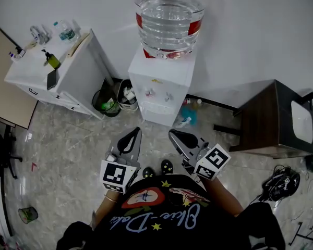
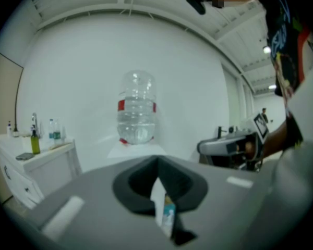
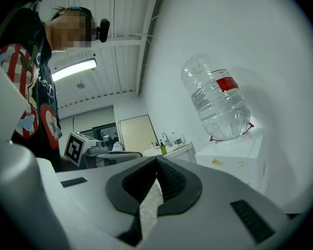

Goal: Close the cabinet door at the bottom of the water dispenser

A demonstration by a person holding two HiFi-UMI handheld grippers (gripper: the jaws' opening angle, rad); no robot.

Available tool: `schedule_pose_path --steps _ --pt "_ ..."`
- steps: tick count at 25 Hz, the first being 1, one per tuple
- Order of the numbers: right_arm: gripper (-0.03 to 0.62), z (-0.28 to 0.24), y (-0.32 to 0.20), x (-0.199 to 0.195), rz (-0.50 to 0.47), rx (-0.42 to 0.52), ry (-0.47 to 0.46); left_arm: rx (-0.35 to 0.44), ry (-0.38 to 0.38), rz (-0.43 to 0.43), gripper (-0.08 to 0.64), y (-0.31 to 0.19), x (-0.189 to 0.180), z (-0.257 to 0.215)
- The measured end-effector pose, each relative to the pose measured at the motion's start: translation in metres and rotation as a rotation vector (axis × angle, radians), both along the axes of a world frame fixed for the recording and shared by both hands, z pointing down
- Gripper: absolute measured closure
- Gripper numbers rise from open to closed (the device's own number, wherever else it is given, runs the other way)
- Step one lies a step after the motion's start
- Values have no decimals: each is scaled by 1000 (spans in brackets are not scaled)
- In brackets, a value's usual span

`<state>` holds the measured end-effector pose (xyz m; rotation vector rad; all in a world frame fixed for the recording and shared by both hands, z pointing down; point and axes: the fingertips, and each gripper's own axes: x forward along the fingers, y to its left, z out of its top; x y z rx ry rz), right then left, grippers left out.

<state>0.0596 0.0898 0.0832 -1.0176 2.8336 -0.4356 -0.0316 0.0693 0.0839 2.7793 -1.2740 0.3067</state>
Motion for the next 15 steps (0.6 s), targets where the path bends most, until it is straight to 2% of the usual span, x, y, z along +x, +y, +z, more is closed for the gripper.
schedule_pose_path --steps 15 --pt "577 -1 9 3 47 -11 -12 -37 52 3 563 10 -3 3"
